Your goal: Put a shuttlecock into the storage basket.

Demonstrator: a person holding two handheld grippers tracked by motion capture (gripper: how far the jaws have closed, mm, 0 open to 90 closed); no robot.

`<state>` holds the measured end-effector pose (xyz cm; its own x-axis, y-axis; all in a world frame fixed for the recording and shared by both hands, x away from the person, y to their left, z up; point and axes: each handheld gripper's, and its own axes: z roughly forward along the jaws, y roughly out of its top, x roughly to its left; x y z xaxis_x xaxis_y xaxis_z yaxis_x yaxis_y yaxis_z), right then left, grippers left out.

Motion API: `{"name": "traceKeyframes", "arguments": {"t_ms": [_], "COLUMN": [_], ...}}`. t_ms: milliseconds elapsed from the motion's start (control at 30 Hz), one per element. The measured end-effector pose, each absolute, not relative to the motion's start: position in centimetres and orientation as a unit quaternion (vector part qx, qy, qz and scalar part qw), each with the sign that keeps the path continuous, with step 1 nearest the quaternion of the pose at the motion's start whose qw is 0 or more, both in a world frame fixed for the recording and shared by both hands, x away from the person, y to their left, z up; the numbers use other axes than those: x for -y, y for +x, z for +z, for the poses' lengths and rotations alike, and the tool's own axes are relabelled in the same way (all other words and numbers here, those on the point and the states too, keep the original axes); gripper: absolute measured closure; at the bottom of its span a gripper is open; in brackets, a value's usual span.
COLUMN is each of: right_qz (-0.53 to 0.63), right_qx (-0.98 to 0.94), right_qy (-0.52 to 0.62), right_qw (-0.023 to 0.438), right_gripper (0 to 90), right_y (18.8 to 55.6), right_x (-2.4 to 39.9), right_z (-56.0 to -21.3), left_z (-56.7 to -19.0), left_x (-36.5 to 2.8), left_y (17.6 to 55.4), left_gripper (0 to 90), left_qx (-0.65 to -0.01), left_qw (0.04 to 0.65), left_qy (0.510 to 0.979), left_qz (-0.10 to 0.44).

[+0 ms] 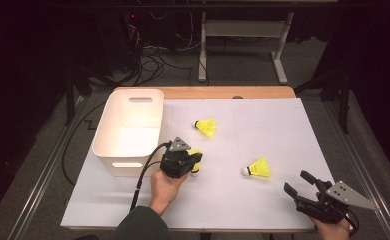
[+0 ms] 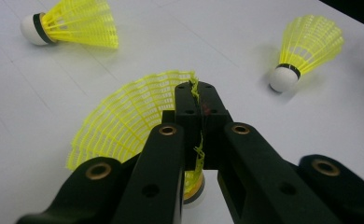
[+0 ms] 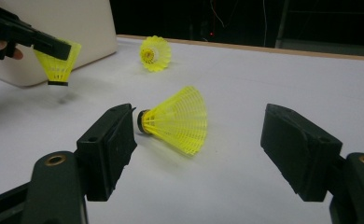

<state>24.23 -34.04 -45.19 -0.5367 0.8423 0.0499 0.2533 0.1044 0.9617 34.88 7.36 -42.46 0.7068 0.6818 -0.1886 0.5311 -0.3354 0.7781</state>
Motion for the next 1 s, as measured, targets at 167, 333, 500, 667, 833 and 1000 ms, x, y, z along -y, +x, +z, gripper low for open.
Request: {"name": "traceKeyframes", "arguments": {"t_ms": [167, 333, 500, 667, 833, 1000], "right_qz": [0.539, 0.539, 0.540, 0.538, 0.538, 0.536], "right_qx": [-0.691, -0.691, -0.691, -0.695, -0.695, -0.699], "right_qy": [0.396, 0.396, 0.395, 0.392, 0.391, 0.390], "right_qw": [0.273, 0.274, 0.274, 0.273, 0.272, 0.269], "right_gripper": [26.6, 26.6, 26.5, 26.4, 26.4, 26.4], "right_y": [24.2, 24.2, 24.2, 24.4, 24.5, 24.9], "right_x": [34.0, 34.0, 34.0, 33.8, 33.7, 33.7], "right_z": [-45.2, -45.2, -45.2, -45.2, -45.2, -45.3], "left_z": [-42.2, -42.0, -41.7, -41.2, -41.0, -41.1], "left_x": [-6.9, -6.5, -5.9, -5.4, -5.5, -5.9], "left_y": [35.5, 36.2, 36.9, 37.5, 37.9, 38.3], "left_gripper": [89.5, 89.5, 89.4, 89.4, 89.4, 89.3], "left_qx": [-0.374, -0.379, -0.378, -0.379, -0.387, -0.396], "left_qw": [0.435, 0.433, 0.425, 0.420, 0.426, 0.419], "left_qy": [0.814, 0.812, 0.816, 0.817, 0.811, 0.810], "left_qz": [0.090, 0.092, 0.100, 0.107, 0.106, 0.109]}}
